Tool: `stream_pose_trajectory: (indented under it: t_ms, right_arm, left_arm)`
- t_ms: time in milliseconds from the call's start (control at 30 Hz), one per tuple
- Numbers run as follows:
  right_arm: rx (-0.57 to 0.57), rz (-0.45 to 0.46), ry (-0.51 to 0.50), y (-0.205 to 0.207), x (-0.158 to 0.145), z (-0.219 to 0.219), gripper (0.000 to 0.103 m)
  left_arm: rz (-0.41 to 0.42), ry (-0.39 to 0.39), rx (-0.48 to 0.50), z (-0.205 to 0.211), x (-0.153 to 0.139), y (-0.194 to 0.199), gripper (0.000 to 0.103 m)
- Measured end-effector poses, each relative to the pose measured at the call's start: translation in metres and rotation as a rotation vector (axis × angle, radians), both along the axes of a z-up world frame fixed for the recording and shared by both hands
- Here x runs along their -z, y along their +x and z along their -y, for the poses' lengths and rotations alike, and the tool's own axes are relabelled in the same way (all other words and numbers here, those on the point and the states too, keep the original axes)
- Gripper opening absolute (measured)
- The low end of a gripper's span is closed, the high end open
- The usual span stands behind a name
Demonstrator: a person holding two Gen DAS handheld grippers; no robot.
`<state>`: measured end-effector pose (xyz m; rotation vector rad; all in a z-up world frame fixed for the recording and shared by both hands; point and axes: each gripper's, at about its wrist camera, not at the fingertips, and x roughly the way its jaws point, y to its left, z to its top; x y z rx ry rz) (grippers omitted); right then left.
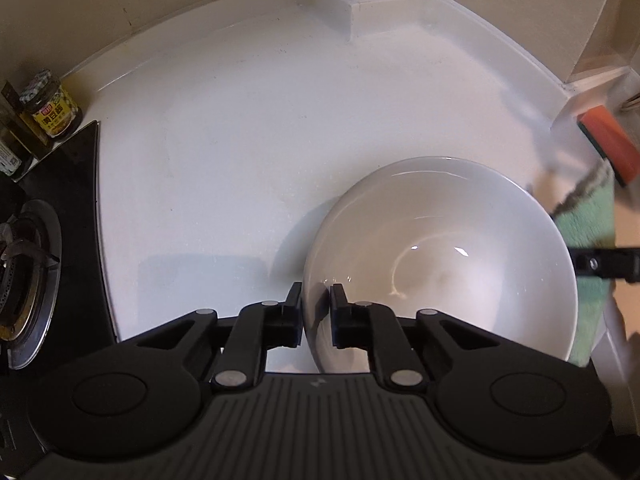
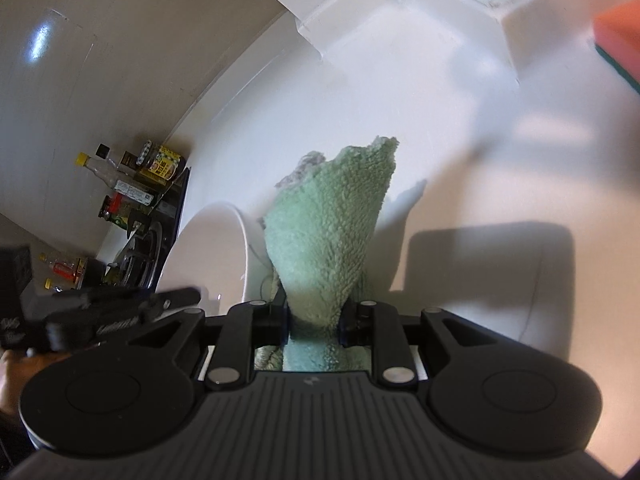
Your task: Clean bowl
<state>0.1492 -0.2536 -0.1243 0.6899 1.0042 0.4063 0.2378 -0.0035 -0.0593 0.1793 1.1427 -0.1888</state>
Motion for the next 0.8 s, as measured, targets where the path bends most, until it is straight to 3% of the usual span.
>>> stream_pose_trajectory:
  t_ms: [133,300,433,667,800]
  right_arm:
    - [-0.014,-0.002,-0.013,-0.009,-0.002,-0.004,0.019]
    - [-0.002,0.013,-0.045,0.013,-0.005,-0.003,0.019]
    - [-0.011,0.033,-0.055,0.029,-0.007,-0.005,0.019]
    - [-0.017,0.047,-0.074,0.026,-0.009,-0.011,0.019]
    - [-0.010,0.027,-0.069,0.006,-0.009,-0.011,0.019]
  left_arm:
    - [0.003,0.017,-0.008,0.003,0.002,-0.007,0.012]
    - [-0.016,0.015,-0.012,0.001,-0.001,-0.022,0.013]
    - [-0.049,0.015,-0.010,-0.001,-0.002,-0.031,0.019]
    - [-0.036,-0.003,-0.007,-0.015,-0.012,-0.006,0.020]
    - [-0.039,0.004,0.035,-0.012,-0.009,0.008,0.011]
